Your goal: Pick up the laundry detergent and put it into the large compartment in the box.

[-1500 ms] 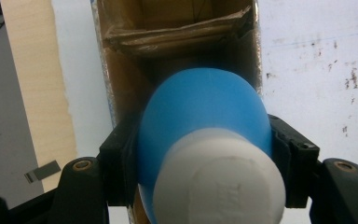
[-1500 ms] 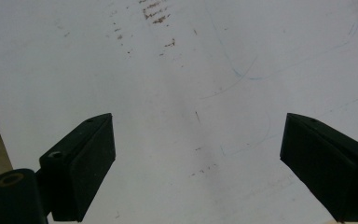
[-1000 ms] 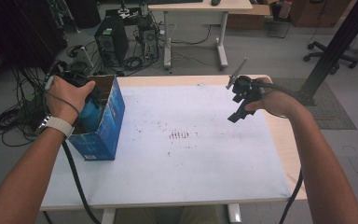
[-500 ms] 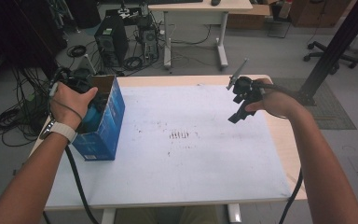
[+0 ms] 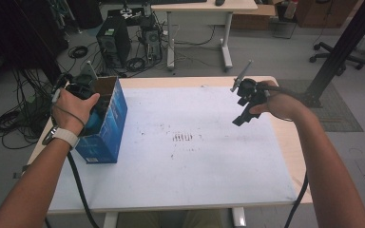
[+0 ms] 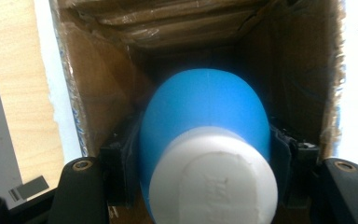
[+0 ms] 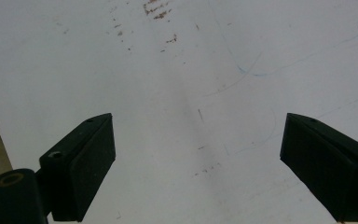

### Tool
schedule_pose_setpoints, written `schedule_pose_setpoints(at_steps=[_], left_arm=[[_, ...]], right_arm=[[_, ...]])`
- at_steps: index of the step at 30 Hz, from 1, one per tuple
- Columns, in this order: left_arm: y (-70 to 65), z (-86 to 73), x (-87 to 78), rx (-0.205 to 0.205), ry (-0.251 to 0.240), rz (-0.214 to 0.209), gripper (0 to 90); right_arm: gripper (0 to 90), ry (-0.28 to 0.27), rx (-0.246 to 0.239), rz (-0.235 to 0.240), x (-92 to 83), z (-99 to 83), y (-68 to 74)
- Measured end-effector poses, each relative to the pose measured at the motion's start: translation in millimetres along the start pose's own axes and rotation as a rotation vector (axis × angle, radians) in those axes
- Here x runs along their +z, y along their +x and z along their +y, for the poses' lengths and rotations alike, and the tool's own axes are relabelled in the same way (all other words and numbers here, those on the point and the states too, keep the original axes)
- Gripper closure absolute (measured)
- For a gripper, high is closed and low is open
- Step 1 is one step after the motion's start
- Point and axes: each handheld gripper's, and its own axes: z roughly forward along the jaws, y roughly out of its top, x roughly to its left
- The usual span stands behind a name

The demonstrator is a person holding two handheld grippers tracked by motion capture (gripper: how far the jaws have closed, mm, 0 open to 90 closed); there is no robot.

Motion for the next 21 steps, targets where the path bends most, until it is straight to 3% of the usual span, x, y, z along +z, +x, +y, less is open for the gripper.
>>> schedule_pose_setpoints(at_steps=[10,21], left_arm=[[-1.5,1.7,1.9,0.017,0.001,0.011,37.1],[4.9,1.6,2.3,0.003,0.021,-0.005,35.2]], right_arm=[[10.3,0.005,0.001,0.0,0.7,0.2,0.0],[10.3,0.007,-0.002,0.003,2.4,1.0,0.8]])
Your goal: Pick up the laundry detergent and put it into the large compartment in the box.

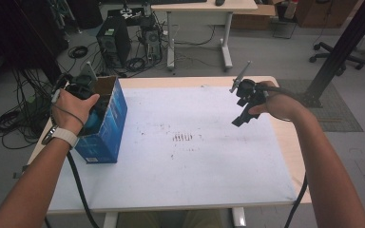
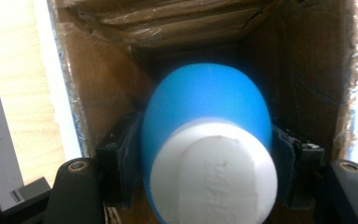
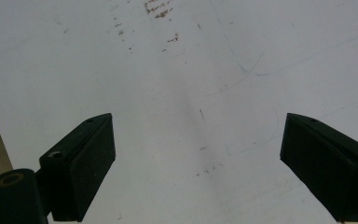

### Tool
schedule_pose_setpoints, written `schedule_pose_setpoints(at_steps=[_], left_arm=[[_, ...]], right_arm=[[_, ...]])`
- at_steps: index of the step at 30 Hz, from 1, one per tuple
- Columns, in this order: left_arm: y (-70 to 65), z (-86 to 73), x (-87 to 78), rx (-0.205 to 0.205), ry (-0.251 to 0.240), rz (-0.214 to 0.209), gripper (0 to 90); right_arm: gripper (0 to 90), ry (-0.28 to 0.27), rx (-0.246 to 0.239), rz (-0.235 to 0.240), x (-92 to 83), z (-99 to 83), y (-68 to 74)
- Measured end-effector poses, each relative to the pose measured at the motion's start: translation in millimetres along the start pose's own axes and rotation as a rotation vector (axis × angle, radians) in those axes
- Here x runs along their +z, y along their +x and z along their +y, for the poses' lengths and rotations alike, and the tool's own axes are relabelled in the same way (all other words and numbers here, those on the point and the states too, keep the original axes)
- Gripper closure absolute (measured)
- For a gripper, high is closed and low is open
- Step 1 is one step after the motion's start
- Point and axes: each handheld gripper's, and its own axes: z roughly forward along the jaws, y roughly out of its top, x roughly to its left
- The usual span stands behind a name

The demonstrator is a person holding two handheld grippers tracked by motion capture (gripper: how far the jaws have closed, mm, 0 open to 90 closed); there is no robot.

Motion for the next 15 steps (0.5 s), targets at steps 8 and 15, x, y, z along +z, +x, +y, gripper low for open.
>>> schedule_pose_setpoints(at_steps=[8,15], left_arm=[[3.1,-0.6,0.9,0.009,-0.01,-0.012,33.6],[2.9,-0.1,1.3,0.011,-0.011,-0.018,30.2]], right_arm=[[10.3,0.003,-0.001,0.004,2.5,0.6,0.7],[10.2,0.006,0.003,0.007,3.6,-0.4,0.7]])
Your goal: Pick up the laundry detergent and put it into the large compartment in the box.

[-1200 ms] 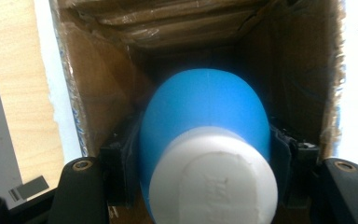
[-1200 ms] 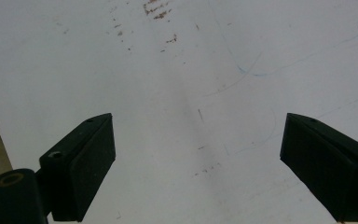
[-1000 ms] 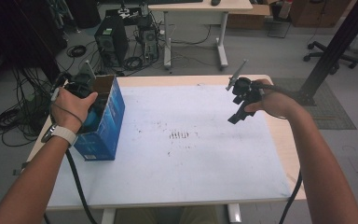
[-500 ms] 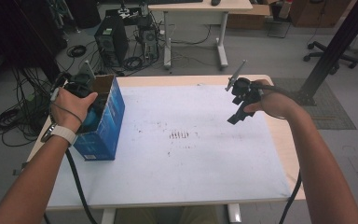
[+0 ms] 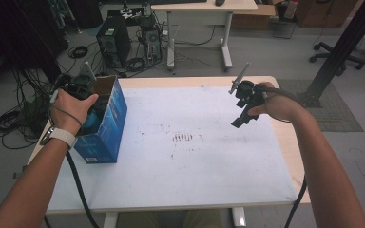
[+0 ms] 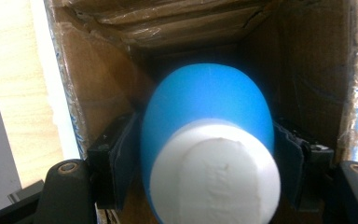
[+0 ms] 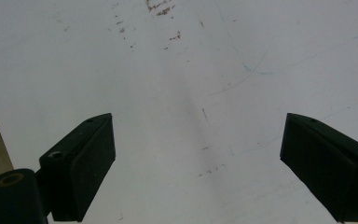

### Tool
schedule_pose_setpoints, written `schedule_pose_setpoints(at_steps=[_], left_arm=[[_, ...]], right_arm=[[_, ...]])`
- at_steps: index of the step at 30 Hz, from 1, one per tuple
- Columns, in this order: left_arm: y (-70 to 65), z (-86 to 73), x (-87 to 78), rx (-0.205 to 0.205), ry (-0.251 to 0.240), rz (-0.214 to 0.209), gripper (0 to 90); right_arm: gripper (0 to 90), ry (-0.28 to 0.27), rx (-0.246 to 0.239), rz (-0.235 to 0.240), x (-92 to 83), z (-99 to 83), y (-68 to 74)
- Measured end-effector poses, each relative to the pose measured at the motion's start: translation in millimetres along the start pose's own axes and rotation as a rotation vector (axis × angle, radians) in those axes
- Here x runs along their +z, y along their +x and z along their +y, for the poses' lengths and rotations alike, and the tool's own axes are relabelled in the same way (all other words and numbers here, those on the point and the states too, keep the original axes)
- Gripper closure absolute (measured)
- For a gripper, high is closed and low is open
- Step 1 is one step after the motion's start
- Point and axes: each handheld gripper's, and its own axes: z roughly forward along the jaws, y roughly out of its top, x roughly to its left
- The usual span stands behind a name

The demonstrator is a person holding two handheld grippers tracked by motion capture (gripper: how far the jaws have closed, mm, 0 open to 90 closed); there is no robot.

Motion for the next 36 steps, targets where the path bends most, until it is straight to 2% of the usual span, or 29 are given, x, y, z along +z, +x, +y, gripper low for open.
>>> schedule_pose_setpoints(at_steps=[15,24,34,36], left_arm=[[0.0,-0.3,0.2,0.013,0.006,-0.011,25.8],[-4.5,0.1,-0.4,0.027,0.017,0.019,23.5],[-4.0,-0.9,-4.2,0.029,0.01,0.008,23.0],[-3.5,-1.2,-5.6,0.026,0.006,0.011,19.5]], right_arm=[[10.3,-0.003,0.0,-0.001,-0.6,-0.5,0.4],[10.3,-0.003,0.003,0.0,-1.5,-0.7,1.6],[10.3,-0.004,0.002,0.003,-1.3,0.1,2.3],[10.3,-0.003,0.003,0.004,-1.0,0.3,2.4]])
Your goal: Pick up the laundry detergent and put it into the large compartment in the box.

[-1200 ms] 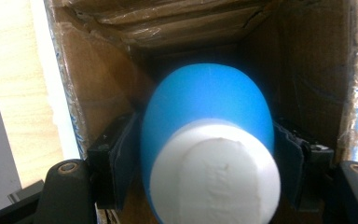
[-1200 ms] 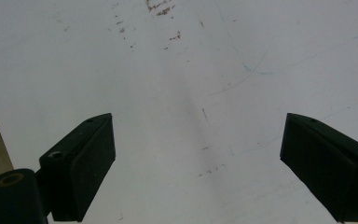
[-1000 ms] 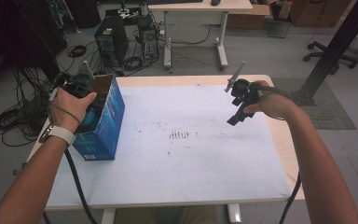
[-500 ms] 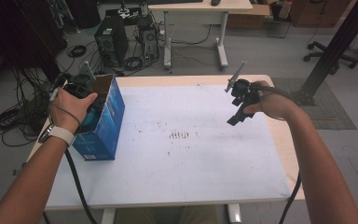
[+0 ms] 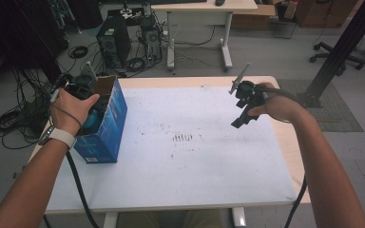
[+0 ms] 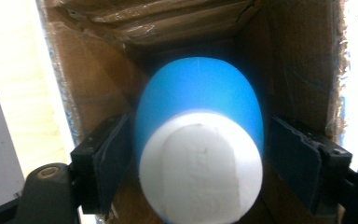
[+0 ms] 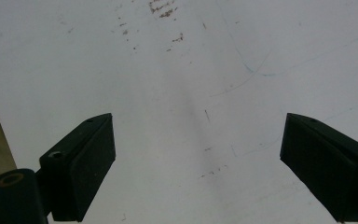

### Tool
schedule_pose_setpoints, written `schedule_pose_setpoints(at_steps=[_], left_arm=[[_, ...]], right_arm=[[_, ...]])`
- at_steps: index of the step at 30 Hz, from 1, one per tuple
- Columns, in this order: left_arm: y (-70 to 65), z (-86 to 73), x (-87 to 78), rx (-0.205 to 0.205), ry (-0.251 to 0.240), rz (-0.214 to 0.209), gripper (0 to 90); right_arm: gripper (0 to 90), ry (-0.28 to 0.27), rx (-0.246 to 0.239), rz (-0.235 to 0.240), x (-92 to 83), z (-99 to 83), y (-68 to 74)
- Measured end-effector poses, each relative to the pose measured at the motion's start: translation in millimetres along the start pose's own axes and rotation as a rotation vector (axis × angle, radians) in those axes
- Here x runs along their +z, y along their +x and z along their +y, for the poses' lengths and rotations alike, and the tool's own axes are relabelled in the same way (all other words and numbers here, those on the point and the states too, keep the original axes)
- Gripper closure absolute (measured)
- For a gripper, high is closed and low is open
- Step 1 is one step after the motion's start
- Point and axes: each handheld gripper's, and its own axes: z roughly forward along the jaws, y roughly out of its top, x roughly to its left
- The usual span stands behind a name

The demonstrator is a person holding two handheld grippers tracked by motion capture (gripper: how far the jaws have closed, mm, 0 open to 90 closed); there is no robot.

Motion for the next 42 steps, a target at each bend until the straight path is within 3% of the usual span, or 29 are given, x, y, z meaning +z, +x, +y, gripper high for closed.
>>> schedule_pose_setpoints(at_steps=[7,16,35,42], left_arm=[[2.0,-0.9,-3.9,-0.005,-0.005,-0.038,16.5],[0.2,1.3,-16.4,0.006,-0.015,-0.027,12.5],[2.4,-1.6,-30.1,0.005,-0.038,-0.053,11.4],[-0.8,-2.1,-41.3,0.027,-0.061,-0.054,10.8]], right_arm=[[10.3,0.0,-0.002,0.0,0.2,0.8,0.3],[10.3,-0.007,-0.007,-0.002,-0.7,1.3,1.0],[10.3,-0.008,-0.011,-0.008,-3.9,2.1,3.4],[10.3,-0.009,-0.007,-0.012,-6.1,1.5,4.3]])
